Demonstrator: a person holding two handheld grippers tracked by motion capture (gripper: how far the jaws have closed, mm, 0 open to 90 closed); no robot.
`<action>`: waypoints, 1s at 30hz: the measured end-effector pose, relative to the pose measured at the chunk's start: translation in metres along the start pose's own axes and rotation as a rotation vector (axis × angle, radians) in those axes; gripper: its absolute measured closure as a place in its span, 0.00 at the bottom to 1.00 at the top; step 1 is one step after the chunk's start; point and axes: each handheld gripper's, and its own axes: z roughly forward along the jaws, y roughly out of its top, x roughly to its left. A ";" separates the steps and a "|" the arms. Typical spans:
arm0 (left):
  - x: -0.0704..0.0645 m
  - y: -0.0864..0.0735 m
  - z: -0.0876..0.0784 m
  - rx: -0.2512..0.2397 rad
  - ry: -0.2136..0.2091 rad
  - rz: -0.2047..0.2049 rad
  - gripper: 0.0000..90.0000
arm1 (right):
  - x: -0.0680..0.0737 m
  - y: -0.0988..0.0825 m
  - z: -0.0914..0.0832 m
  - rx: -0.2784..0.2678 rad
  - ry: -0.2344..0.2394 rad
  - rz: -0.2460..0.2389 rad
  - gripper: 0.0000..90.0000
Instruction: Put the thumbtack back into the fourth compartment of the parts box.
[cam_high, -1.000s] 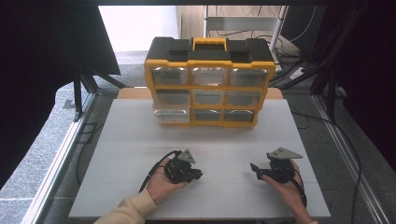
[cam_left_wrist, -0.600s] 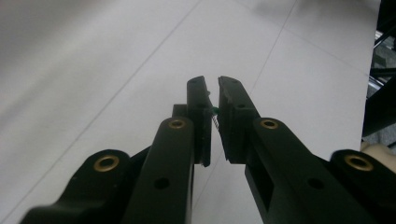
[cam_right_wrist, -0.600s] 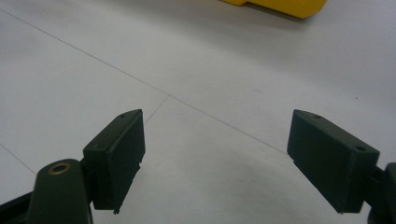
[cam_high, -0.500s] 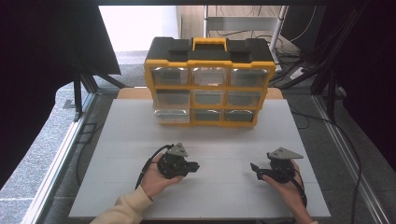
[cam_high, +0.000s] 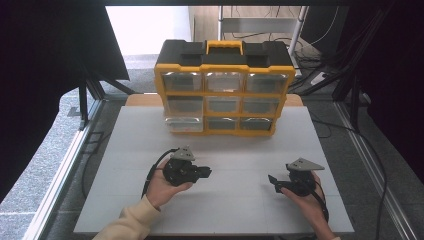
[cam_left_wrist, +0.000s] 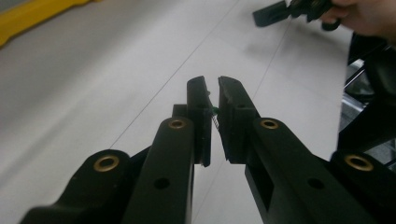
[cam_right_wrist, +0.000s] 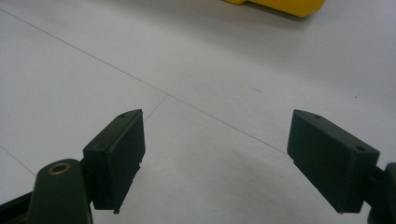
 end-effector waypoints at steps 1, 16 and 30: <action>-0.001 0.001 -0.001 -0.009 0.001 0.003 0.92 | 0.000 0.000 0.000 0.000 0.000 -0.001 0.21; 0.007 0.016 -0.026 -0.080 0.035 0.014 0.92 | 0.000 0.000 0.001 0.006 0.001 0.002 0.21; 0.023 0.039 -0.045 -0.145 0.058 0.016 0.92 | -0.001 -0.001 -0.002 -0.014 0.018 0.026 0.21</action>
